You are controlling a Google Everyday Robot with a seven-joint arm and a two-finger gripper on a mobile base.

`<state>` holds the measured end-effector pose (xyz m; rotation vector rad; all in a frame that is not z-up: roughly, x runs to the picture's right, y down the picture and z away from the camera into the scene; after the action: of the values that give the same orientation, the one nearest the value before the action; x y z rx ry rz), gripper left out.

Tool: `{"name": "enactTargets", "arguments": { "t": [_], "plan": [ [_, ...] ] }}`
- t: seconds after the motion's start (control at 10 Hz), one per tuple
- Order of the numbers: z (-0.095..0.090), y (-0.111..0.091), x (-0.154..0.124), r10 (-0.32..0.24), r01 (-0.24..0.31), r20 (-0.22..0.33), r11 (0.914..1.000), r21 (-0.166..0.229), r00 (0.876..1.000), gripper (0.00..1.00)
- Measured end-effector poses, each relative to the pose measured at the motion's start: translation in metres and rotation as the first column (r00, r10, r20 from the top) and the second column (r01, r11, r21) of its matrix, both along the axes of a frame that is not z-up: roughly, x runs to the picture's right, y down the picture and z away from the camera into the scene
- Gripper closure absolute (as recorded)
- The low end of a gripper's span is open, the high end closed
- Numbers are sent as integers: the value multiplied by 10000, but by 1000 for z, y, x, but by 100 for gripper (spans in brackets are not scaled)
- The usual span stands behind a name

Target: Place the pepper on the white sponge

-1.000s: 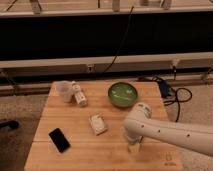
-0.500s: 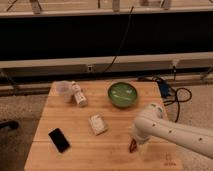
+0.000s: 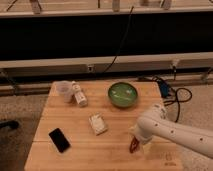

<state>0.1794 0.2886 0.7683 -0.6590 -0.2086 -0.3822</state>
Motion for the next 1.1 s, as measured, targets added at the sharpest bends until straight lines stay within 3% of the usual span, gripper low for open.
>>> {"name": "enactTargets", "arguments": {
  "t": [0.2, 0.7, 0.9, 1.1],
  "plan": [
    [5, 3, 5, -58, 58, 26, 10000, 61, 10000, 25],
    [3, 4, 11, -35, 31, 139, 9996, 281, 9999, 74],
    [-4, -4, 9, -55, 50, 167, 9997, 255, 9998, 93],
    [-13, -25, -6, -400, 393, 199, 9986, 348, 9990, 100]
  ]
}}
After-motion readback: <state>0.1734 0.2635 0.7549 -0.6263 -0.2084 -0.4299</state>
